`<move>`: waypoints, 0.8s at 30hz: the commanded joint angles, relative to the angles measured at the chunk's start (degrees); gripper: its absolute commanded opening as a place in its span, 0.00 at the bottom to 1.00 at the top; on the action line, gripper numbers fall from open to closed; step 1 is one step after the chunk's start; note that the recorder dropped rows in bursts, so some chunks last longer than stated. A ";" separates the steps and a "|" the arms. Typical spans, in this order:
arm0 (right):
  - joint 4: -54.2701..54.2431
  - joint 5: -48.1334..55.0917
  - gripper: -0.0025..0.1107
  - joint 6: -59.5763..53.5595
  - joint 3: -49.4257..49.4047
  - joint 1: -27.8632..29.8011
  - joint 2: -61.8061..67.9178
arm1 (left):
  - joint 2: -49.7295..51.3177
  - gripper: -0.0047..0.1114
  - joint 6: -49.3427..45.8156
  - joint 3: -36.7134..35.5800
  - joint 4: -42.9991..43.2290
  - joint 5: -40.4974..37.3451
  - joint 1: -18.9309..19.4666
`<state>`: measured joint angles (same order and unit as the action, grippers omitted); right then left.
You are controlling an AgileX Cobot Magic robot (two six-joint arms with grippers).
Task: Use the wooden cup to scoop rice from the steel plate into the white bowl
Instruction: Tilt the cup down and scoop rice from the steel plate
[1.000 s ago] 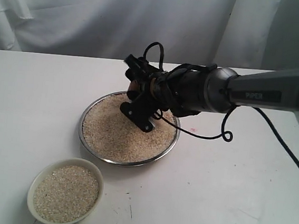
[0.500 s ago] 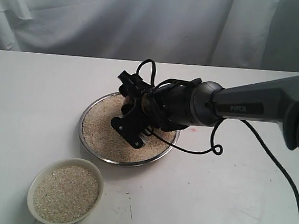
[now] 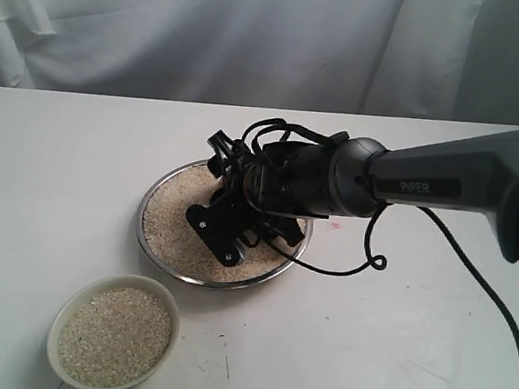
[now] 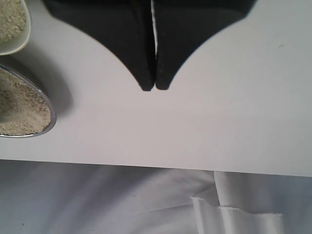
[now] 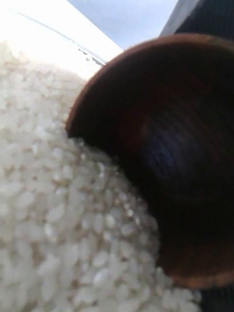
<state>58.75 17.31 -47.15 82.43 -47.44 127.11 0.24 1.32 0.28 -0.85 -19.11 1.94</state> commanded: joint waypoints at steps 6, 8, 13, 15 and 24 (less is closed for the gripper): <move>-21.94 5.23 0.02 -14.43 -0.48 -0.48 0.62 | -0.24 0.04 0.03 -0.28 -0.09 0.85 0.11; -23.00 6.07 0.02 -14.43 -0.48 -0.48 0.62 | -0.24 0.04 0.03 -0.28 -0.09 0.85 0.11; -26.86 8.04 0.02 -14.78 -0.48 -0.25 0.62 | -0.24 0.04 0.03 -0.28 -0.09 0.85 0.11; -29.88 8.04 0.02 -16.52 -0.48 0.05 0.62 | -0.24 0.04 0.03 -0.28 -0.09 0.85 0.11; -39.49 10.13 0.02 -22.07 -0.48 1.22 0.62 | -0.24 0.04 0.03 -0.28 -0.09 0.85 0.11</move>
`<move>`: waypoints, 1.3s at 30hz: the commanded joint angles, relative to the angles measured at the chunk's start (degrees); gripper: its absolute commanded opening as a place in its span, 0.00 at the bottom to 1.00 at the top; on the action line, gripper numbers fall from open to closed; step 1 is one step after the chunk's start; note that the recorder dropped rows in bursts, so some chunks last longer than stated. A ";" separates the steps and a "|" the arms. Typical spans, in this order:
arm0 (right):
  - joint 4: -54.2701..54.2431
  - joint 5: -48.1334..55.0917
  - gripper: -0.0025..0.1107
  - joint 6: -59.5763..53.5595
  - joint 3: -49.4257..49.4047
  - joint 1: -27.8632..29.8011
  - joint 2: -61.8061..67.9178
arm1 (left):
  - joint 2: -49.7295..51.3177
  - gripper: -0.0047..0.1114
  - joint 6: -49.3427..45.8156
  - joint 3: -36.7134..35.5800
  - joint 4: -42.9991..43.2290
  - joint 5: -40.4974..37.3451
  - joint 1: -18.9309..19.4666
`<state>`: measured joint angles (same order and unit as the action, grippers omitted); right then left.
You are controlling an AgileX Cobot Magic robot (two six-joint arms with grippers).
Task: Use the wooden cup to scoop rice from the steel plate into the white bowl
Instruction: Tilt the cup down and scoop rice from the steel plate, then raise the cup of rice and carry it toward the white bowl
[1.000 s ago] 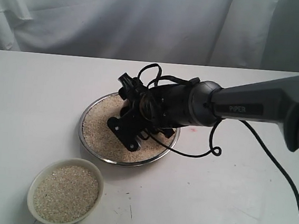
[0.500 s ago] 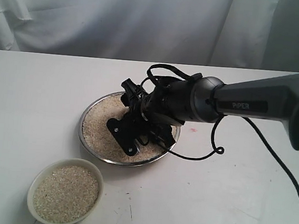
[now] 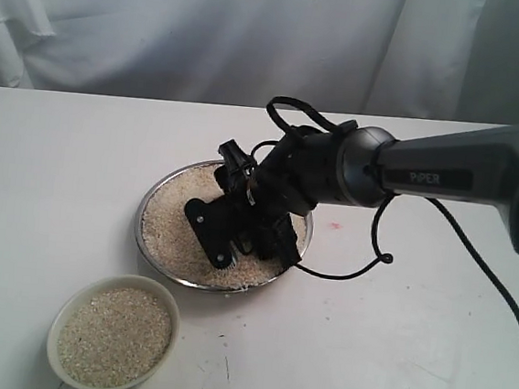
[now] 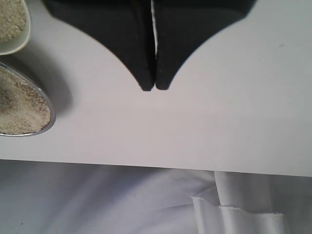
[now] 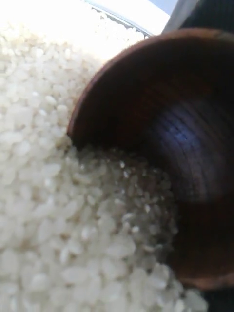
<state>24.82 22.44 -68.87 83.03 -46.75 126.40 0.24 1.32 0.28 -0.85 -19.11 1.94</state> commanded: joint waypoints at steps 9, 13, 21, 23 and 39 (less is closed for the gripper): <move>-34.71 19.68 0.02 -16.62 7.90 5.14 1.37 | -0.24 0.04 0.03 -0.28 -0.09 0.85 0.11; -36.60 19.18 0.02 -16.77 9.05 5.95 1.46 | -0.24 0.04 0.03 -0.28 -0.09 0.85 0.11; -50.37 21.53 0.02 -21.06 11.91 9.21 1.58 | -0.24 0.04 0.03 -0.28 -0.09 0.85 0.11; -54.12 21.97 0.02 -22.40 12.61 10.37 1.58 | -0.24 0.04 0.03 -0.28 -0.09 0.85 0.11; -56.99 28.27 0.02 -23.83 21.93 9.76 0.37 | -0.24 0.04 0.03 -0.28 -0.09 0.85 0.11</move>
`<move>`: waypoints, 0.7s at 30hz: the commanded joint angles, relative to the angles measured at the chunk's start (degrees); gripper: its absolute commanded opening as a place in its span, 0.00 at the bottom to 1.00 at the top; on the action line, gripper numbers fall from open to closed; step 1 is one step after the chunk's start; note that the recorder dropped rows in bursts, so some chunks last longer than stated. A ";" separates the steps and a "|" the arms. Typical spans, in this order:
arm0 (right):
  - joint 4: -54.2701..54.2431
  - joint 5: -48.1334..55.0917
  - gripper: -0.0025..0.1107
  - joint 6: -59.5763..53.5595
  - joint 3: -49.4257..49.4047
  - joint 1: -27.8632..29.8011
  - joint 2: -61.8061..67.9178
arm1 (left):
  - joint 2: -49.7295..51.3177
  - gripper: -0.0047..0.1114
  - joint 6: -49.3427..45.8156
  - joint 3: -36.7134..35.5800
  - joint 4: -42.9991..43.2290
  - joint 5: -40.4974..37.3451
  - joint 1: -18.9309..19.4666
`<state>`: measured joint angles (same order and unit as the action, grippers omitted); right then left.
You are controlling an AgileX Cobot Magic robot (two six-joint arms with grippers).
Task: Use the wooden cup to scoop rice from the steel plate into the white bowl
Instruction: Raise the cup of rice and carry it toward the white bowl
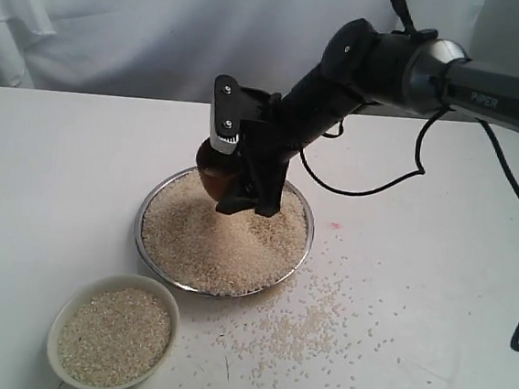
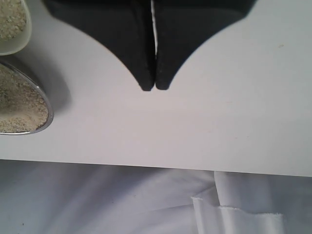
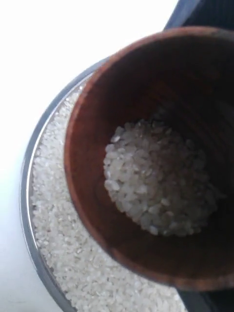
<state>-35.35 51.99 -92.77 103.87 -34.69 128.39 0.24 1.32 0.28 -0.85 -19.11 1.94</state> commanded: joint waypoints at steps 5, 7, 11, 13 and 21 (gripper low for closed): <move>19.02 -4.16 0.02 8.05 1.09 -8.87 -4.04 | -0.24 0.04 0.03 -0.28 -0.09 0.85 0.11; 23.86 -3.77 0.02 11.35 1.09 -11.20 -4.80 | -0.24 0.04 0.03 -0.28 -0.09 0.85 0.11; 30.28 -3.77 0.02 15.07 1.09 -15.19 -5.59 | -0.24 0.04 0.03 -0.28 -0.09 0.85 0.11; 32.74 -3.77 0.02 16.13 1.09 -16.51 -5.72 | -0.24 0.04 0.03 -0.28 -0.09 0.85 0.11; 47.80 -1.66 0.02 24.56 0.68 -22.34 -5.72 | -0.24 0.04 0.03 -0.28 -0.09 0.85 0.11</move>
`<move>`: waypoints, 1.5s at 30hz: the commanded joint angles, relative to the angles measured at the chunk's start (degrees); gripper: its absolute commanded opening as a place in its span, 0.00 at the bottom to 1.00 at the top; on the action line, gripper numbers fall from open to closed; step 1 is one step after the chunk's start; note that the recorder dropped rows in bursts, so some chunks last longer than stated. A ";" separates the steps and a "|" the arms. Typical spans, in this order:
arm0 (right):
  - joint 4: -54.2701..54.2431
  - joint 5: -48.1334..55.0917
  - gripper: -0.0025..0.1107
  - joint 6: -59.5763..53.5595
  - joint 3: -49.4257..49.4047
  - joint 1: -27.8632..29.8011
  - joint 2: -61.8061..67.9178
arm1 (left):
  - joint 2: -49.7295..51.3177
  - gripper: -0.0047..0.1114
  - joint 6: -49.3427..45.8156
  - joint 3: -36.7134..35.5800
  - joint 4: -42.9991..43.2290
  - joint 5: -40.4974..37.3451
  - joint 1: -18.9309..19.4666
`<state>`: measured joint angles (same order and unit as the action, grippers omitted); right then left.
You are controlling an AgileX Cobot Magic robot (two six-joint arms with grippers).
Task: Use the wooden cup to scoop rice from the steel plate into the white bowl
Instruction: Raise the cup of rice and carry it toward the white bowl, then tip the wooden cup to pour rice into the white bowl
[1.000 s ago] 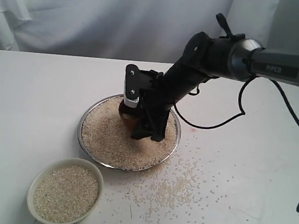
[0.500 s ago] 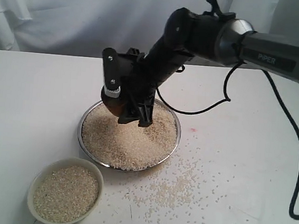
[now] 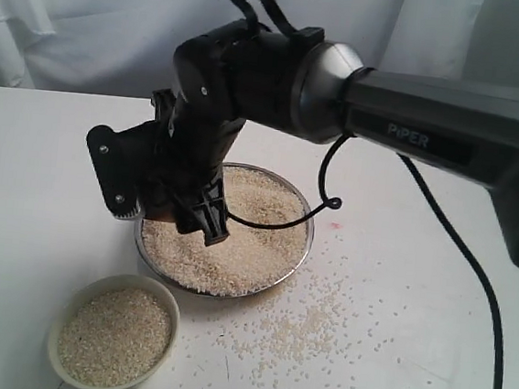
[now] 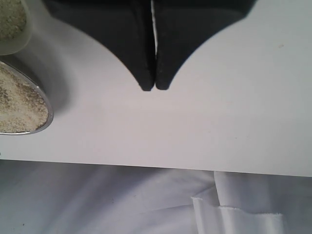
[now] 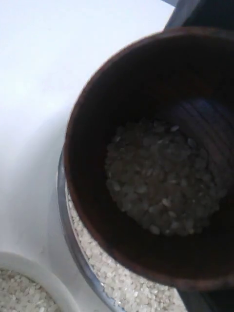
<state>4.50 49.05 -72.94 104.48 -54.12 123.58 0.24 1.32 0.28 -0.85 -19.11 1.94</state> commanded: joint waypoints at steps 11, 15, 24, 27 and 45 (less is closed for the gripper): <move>29.29 0.74 0.02 18.95 -7.10 -11.55 -0.91 | -0.24 0.04 0.03 -0.28 -0.09 0.85 0.11; 37.07 0.35 0.02 23.70 -10.35 -13.87 -0.91 | -0.24 0.04 0.03 -0.28 -0.09 0.85 0.11; 45.66 0.70 0.02 30.91 -13.57 -17.89 -0.91 | -0.24 0.04 0.03 -0.28 -0.09 0.85 0.11; 47.23 1.32 0.02 31.37 -13.57 -19.11 -0.91 | -0.24 0.04 0.03 -0.28 -0.09 0.85 0.11; 69.03 7.30 0.02 45.39 -20.95 -25.27 -0.91 | -0.24 0.04 0.03 -0.28 -0.09 0.85 0.11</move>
<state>70.17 55.14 -29.00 83.73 -78.81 123.58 0.24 1.32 0.28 -0.85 -19.11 1.94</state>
